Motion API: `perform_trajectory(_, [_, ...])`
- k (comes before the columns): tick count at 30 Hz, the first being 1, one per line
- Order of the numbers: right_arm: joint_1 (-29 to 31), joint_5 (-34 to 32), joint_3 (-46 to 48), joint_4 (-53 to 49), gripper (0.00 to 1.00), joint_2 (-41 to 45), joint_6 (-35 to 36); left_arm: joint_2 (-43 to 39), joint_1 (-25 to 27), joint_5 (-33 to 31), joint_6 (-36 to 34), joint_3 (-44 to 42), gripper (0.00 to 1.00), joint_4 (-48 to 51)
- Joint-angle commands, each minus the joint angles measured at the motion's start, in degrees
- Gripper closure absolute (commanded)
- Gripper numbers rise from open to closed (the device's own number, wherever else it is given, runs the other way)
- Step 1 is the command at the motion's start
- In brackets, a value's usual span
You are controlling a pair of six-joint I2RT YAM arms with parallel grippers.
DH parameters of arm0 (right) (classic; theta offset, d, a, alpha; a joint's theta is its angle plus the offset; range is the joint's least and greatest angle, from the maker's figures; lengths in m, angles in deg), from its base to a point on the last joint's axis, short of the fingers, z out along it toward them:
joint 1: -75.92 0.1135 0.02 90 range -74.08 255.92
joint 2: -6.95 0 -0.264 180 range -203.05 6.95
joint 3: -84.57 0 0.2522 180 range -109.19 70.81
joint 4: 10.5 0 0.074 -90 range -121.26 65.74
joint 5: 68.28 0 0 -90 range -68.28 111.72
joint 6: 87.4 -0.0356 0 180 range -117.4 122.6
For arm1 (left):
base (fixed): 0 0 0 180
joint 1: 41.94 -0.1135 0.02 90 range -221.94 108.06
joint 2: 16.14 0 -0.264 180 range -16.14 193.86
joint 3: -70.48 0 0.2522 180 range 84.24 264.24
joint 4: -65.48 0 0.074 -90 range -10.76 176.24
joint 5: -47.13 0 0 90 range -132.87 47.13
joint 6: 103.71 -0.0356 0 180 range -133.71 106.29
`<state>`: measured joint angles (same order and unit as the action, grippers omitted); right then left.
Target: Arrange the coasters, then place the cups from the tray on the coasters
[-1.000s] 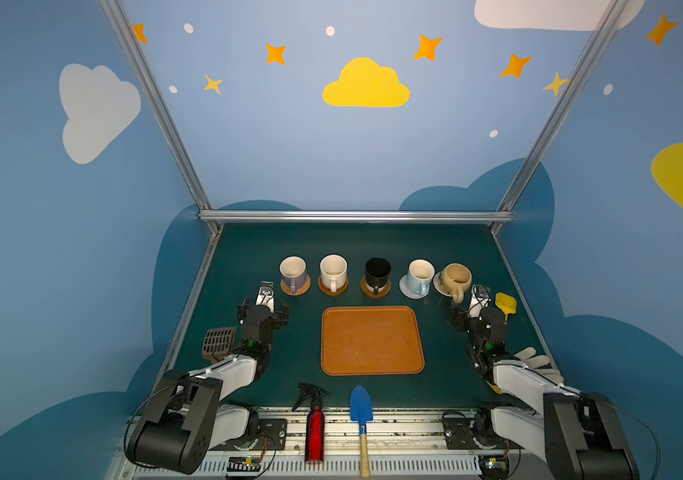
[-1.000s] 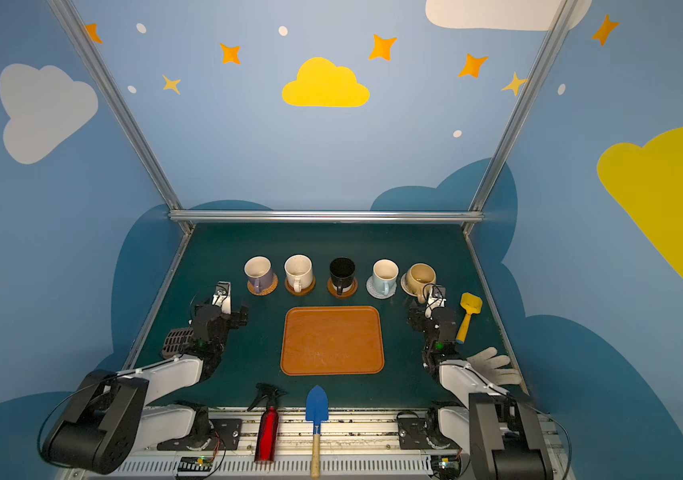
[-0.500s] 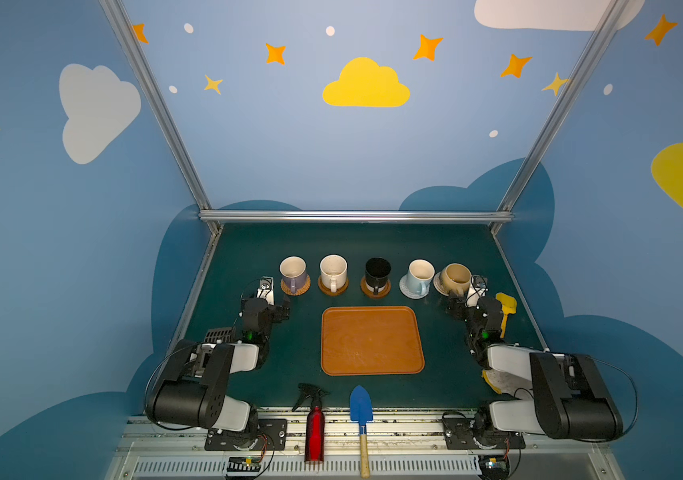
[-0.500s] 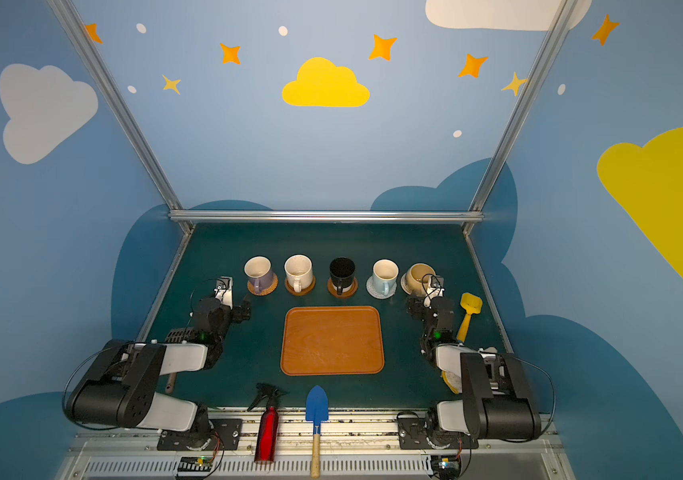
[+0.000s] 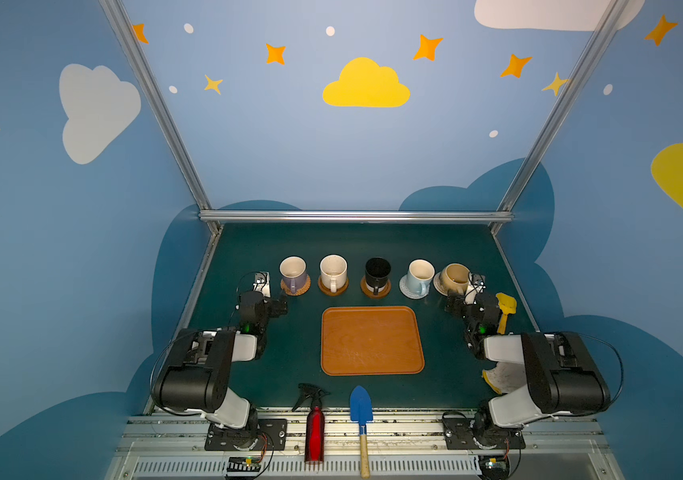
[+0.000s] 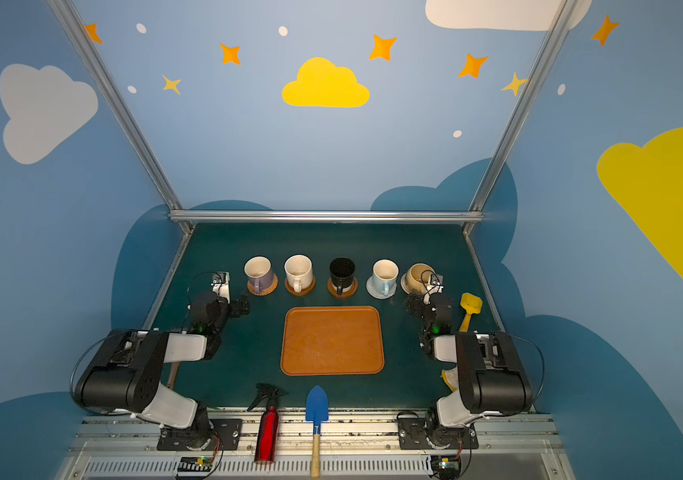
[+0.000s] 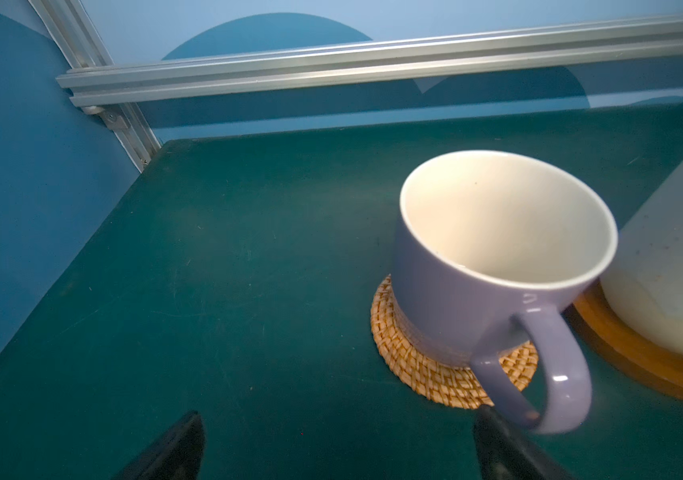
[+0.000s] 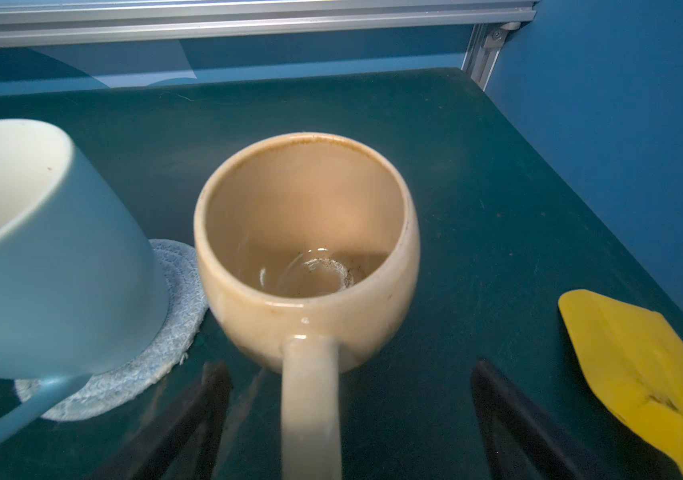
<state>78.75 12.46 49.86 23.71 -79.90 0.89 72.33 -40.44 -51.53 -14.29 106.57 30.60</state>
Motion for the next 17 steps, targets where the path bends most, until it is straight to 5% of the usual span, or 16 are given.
perform_trajectory(1, [0.5, -1.1, -1.0, 1.0, 0.09, -0.2, -0.4, -0.3, -0.9, 2.3, 1.4, 0.9, 0.00, 2.7])
perform_trajectory(17, [0.6, -1.1, -1.0, 1.0, 0.10, -0.2, -0.2, -0.4, -0.9, 2.3, 1.4, 0.9, 0.00, 2.4])
